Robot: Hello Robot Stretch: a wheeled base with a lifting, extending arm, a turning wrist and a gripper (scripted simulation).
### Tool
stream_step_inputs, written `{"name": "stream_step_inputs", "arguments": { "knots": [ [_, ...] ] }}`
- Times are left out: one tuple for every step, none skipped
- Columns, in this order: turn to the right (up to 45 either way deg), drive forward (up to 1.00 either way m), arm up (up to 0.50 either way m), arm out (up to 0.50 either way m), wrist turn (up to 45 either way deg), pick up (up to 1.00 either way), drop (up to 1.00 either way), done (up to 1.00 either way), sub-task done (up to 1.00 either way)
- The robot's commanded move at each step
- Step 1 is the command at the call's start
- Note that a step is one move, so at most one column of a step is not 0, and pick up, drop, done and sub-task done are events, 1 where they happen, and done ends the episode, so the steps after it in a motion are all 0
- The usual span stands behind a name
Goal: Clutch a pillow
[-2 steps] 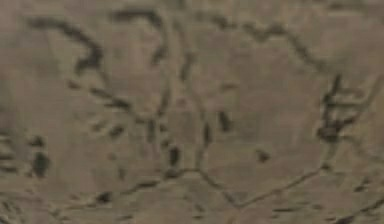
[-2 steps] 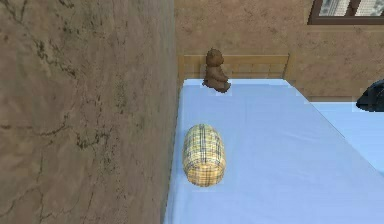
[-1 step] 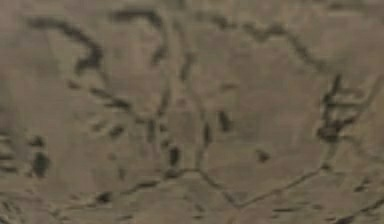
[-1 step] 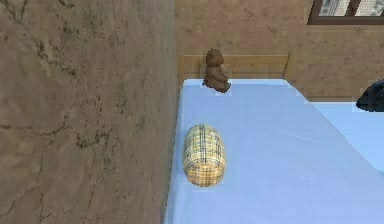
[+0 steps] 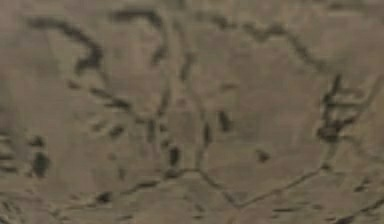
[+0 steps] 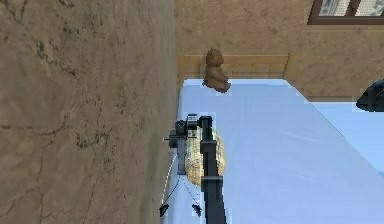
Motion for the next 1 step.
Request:
{"name": "stream_step_inputs", "arguments": {
  "knots": [
    [0.0,0.0,0.0,0.0,45.0,0.0,0.0,0.0,0.0]
  ]
}}
